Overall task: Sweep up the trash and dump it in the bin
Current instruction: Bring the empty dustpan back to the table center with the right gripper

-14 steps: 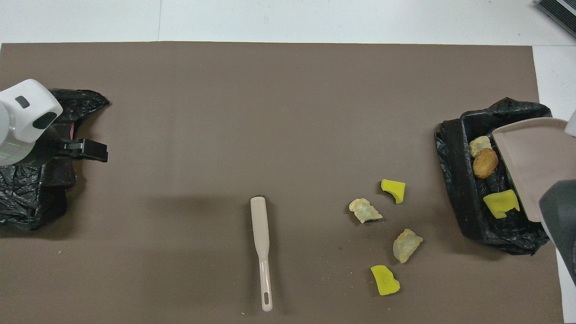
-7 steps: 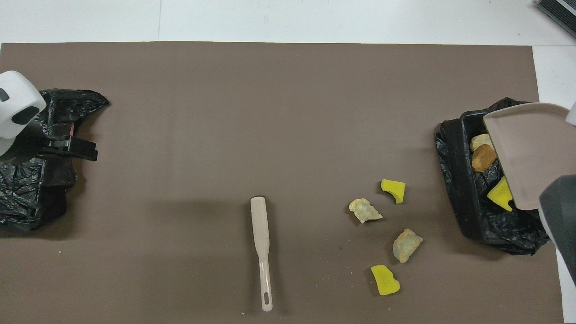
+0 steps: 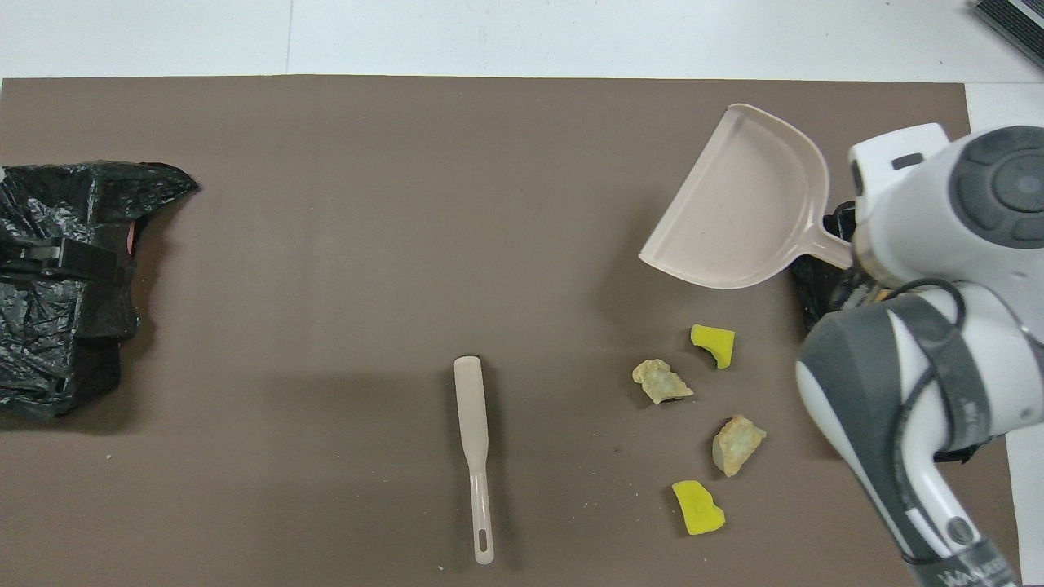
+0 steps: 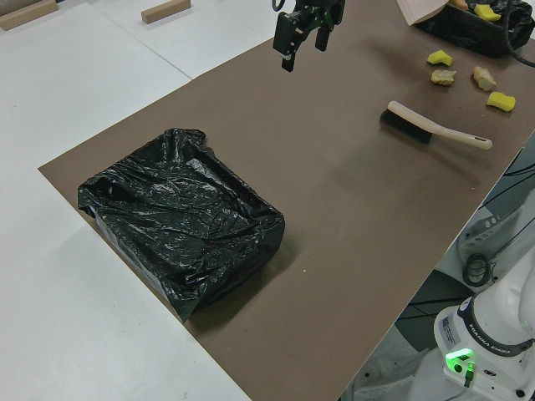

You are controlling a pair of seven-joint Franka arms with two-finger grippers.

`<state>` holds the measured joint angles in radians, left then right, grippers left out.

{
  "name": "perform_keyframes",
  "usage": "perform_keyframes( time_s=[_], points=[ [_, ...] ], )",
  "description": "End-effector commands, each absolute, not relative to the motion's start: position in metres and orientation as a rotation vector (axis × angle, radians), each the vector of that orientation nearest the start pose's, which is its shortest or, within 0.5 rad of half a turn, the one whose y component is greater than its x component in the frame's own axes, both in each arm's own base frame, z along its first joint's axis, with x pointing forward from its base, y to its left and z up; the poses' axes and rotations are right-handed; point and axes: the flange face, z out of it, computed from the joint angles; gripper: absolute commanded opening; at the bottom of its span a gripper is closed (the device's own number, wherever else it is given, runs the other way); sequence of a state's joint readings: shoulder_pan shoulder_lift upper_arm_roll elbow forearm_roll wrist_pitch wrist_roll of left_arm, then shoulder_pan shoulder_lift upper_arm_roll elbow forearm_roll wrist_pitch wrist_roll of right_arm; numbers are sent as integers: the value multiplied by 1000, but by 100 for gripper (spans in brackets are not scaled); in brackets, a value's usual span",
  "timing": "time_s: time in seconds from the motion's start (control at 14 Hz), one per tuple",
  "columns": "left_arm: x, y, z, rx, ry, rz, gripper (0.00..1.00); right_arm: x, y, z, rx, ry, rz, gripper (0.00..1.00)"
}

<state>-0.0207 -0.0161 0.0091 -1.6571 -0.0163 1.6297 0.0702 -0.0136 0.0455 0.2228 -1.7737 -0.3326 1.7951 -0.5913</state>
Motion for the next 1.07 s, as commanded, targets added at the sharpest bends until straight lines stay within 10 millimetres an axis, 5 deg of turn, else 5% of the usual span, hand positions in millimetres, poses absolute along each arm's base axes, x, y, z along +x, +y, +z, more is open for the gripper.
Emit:
perform_keyframes(
  time_s=[0.0,0.43,0.64,0.86,1.0],
  points=[
    [548,-7,595,-3139,152,65,100,594,159,499,-3203,-933,71,0],
    [550,-9,598,-3137,145,51,100,632,297,478,-3159,-164,-39,0],
    [550,-5,597,-3138,133,60,100,632,380,461,-3106,-98,-61,0],
    [550,-6,598,-3138,135,51,100,628,435,417,-3088,34,-31,0],
    [550,-6,598,-3138,135,55,100,628,445,404,-3079,80,-22,0]
  ],
)
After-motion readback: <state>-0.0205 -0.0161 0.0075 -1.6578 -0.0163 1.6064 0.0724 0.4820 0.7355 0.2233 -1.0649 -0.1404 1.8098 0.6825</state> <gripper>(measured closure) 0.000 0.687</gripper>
